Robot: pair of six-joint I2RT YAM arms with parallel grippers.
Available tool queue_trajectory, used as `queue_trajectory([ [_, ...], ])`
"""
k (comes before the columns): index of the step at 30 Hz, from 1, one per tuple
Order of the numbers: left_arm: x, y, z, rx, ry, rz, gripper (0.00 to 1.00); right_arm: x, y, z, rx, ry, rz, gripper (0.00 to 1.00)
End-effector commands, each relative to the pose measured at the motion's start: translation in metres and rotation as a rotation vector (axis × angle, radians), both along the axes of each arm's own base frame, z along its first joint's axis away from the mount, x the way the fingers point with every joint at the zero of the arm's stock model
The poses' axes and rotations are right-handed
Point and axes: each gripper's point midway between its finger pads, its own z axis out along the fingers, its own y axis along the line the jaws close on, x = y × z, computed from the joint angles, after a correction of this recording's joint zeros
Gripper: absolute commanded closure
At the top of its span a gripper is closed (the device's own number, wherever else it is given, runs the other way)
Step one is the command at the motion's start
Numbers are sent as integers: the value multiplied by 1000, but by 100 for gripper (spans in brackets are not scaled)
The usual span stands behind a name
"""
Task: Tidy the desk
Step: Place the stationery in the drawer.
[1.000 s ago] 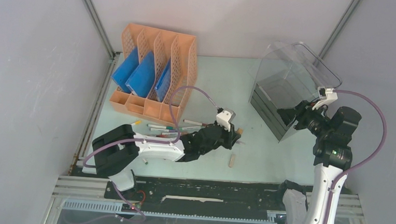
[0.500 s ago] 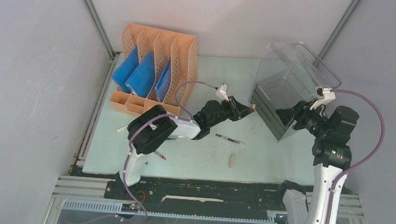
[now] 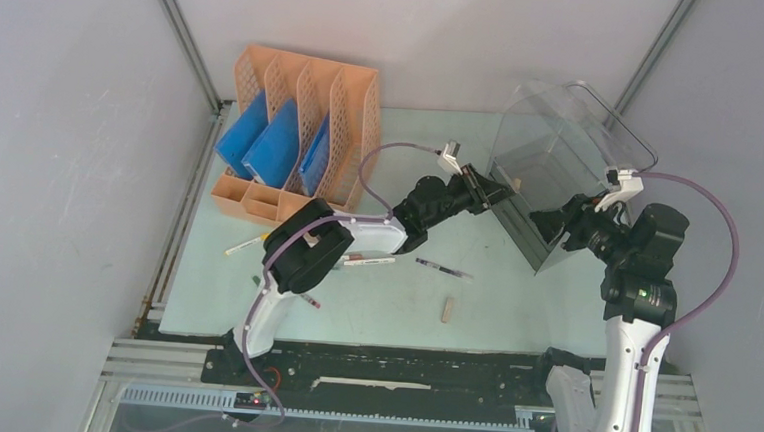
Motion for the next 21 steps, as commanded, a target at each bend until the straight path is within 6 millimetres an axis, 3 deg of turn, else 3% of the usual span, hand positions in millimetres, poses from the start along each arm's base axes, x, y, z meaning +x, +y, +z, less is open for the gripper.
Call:
queue_trajectory([
  [1, 10, -11, 10, -45, 37, 6, 100, -2, 5, 22, -33, -82, 29, 39],
  [11, 32, -27, 34, -149, 70, 25, 97, -2, 6, 22, -39, -81, 34, 39],
  [21, 56, -35, 30, -155, 115, 98, 92, -2, 7, 21, -39, -80, 37, 39],
])
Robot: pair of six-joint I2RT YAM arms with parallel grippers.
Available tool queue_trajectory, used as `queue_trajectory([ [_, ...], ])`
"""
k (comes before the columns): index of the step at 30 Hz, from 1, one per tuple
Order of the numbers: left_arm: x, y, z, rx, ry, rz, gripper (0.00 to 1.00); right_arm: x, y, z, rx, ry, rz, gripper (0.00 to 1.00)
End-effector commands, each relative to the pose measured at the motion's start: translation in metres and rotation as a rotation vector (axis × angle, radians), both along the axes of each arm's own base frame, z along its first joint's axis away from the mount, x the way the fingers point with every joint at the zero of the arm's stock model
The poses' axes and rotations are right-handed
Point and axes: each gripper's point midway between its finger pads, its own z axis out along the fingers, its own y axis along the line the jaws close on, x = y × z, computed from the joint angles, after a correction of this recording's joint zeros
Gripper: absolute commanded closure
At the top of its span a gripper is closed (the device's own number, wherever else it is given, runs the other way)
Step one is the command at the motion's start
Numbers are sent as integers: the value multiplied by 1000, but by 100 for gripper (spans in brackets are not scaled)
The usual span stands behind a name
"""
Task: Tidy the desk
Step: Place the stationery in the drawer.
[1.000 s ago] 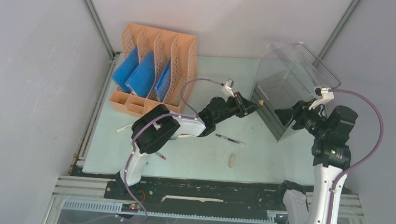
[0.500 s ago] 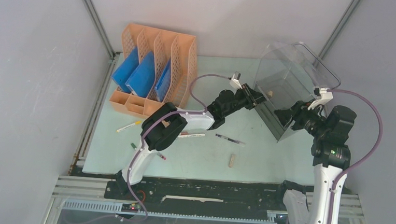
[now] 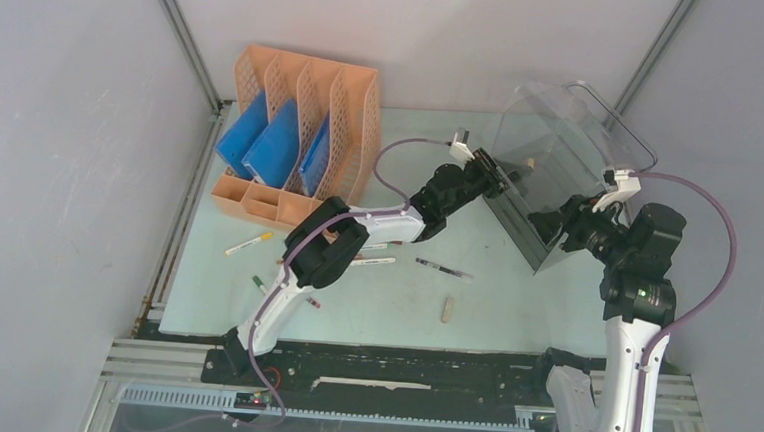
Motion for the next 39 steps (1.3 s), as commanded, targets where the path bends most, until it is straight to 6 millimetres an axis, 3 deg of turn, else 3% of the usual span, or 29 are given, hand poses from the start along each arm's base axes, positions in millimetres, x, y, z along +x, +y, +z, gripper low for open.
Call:
queue_trajectory([
  [1, 15, -2, 11, -26, 24, 49, 89, -2, 6, 25, -28, -92, 38, 39],
  [5, 23, -1, 8, -7, 55, 92, 85, -2, 6, 25, -30, -94, 37, 39],
  [8, 25, -1, 6, 9, 66, 98, 70, -2, 7, 26, -31, -94, 39, 39],
  [16, 24, -4, 14, 33, 38, 86, 49, -2, 7, 26, -36, -98, 37, 38],
  [25, 17, -2, 24, 53, -9, 73, 49, -1, 5, 25, -40, -95, 30, 38],
  [34, -1, 19, 55, 84, -138, 100, 49, -1, 6, 24, -42, -94, 34, 38],
  [39, -11, 29, 57, 81, -156, 107, 48, -1, 6, 24, -43, -95, 33, 38],
])
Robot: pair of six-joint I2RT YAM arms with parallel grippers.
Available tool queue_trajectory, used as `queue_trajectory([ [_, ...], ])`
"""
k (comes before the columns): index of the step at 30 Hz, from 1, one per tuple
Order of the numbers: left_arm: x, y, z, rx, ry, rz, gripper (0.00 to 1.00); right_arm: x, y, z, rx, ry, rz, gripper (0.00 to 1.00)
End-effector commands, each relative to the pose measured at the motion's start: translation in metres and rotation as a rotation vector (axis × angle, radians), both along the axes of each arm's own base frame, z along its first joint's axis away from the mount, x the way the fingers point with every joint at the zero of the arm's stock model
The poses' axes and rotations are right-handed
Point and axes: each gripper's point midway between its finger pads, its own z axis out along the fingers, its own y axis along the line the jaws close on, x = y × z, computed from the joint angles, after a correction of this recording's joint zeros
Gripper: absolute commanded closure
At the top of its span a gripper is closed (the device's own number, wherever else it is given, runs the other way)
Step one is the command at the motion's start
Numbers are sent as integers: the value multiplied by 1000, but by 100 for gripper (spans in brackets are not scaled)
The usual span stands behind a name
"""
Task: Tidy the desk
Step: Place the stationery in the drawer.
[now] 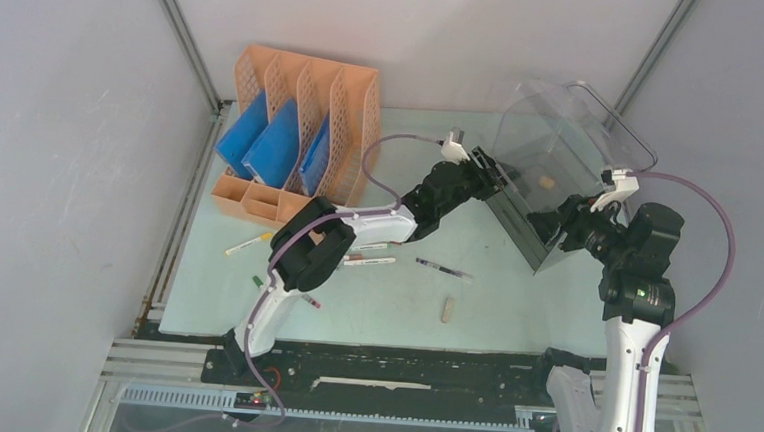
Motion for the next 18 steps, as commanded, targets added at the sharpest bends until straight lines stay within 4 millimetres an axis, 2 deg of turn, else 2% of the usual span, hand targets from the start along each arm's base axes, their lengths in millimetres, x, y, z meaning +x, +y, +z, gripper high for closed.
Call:
queue_trajectory([
  [1, -17, 15, 73, -88, -152, 6, 48, -2, 5, 25, -30, -92, 33, 38],
  [9, -27, 24, 67, -96, -147, -6, 47, -1, 5, 24, -32, -90, 34, 38],
  [18, -40, 52, 61, 23, -232, 47, 47, -1, 6, 24, -38, -92, 38, 38],
])
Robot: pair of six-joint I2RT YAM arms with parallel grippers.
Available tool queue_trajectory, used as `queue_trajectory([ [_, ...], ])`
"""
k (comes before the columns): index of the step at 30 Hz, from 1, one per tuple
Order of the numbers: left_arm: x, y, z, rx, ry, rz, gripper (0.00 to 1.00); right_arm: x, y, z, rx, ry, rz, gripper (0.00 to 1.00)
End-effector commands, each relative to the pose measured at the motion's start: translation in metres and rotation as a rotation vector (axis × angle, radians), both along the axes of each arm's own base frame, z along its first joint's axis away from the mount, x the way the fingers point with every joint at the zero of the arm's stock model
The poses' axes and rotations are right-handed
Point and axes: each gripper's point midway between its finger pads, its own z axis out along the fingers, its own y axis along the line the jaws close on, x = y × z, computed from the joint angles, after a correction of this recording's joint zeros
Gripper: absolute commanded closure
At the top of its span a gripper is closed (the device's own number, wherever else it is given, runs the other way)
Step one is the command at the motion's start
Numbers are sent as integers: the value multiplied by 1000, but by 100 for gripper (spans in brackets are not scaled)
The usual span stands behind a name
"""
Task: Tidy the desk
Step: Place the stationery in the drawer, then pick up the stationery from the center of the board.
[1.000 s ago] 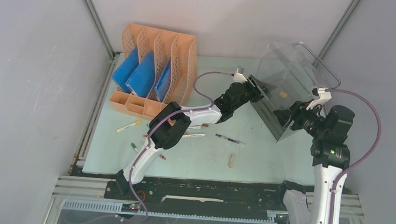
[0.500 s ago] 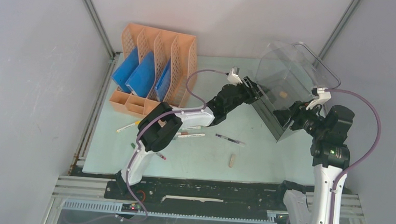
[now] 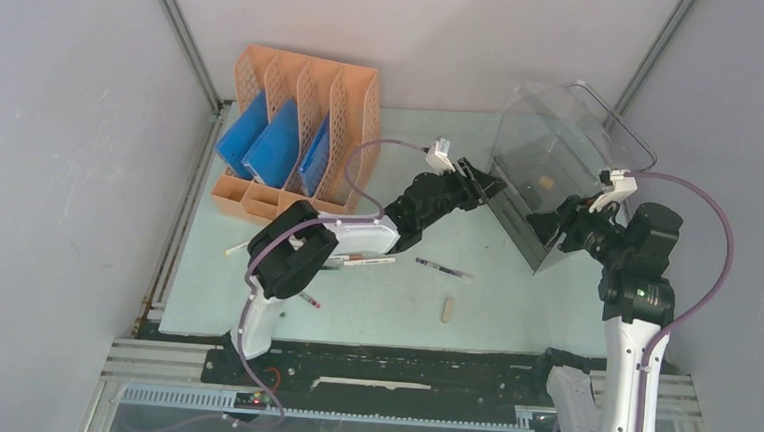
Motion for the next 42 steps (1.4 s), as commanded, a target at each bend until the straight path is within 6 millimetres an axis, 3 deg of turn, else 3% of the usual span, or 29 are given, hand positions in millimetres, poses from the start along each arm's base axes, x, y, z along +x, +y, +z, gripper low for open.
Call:
queue_trajectory([
  [1, -14, 23, 59, -1, -178, 45, 47, 0, 5, 25, -33, -96, 34, 38],
  [12, -42, 99, 34, 354, -374, 238, 41, 1, 6, 23, -37, -90, 37, 38],
  [17, -57, 136, 33, 529, -494, 326, 26, 1, 6, 23, -40, -91, 38, 38],
  [22, -67, 168, 20, 585, -496, 364, 1, 1, 6, 22, -43, -91, 37, 38],
  [34, -105, 196, -21, 465, -345, 239, 0, 1, 6, 22, -50, -94, 38, 38],
  [42, -125, 187, -47, 445, -224, 118, 0, 2, 6, 21, -52, -94, 36, 38],
])
